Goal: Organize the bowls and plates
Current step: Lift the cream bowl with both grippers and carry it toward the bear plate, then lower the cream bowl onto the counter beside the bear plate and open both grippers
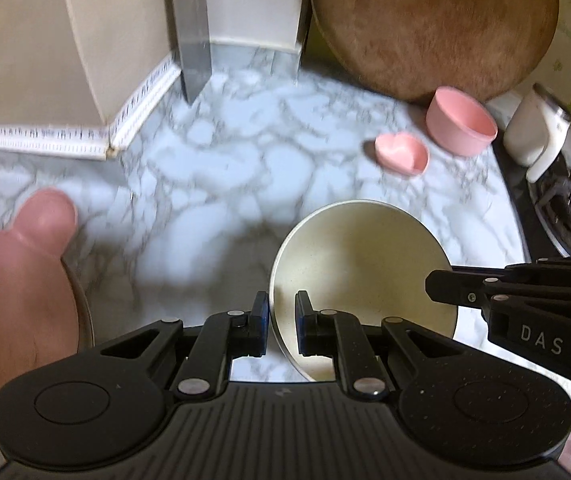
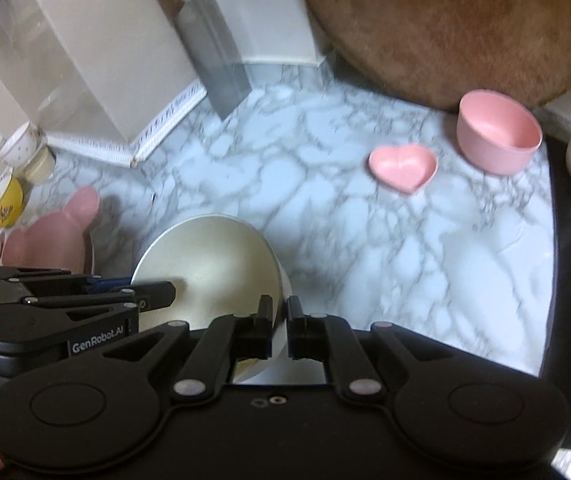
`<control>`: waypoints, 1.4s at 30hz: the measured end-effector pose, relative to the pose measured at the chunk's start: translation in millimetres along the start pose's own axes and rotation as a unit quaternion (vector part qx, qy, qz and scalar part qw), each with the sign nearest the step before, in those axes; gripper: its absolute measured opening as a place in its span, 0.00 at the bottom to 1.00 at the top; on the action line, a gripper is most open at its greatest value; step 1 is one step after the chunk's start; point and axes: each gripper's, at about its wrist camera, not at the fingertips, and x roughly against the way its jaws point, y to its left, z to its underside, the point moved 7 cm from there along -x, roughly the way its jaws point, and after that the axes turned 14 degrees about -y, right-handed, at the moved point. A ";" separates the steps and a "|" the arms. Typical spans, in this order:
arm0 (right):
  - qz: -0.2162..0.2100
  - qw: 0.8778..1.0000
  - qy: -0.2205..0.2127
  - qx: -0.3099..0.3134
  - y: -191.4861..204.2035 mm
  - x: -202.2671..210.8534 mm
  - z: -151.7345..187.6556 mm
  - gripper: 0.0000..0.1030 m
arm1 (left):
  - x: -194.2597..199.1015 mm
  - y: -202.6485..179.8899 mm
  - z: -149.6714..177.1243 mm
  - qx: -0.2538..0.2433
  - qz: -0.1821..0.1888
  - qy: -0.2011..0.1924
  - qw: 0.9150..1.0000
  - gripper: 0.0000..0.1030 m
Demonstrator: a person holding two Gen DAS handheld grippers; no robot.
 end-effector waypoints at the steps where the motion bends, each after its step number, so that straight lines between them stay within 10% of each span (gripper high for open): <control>1: -0.001 1.000 0.004 -0.001 1.4 -0.6 3.5 0.07 | -0.7 1.5 3.9 -0.001 0.000 0.005 1.000 0.12; 42: -0.008 0.999 0.044 -0.015 0.6 -14.5 32.9 0.18 | -20.1 14.0 43.2 -0.006 -0.003 0.044 0.999 0.12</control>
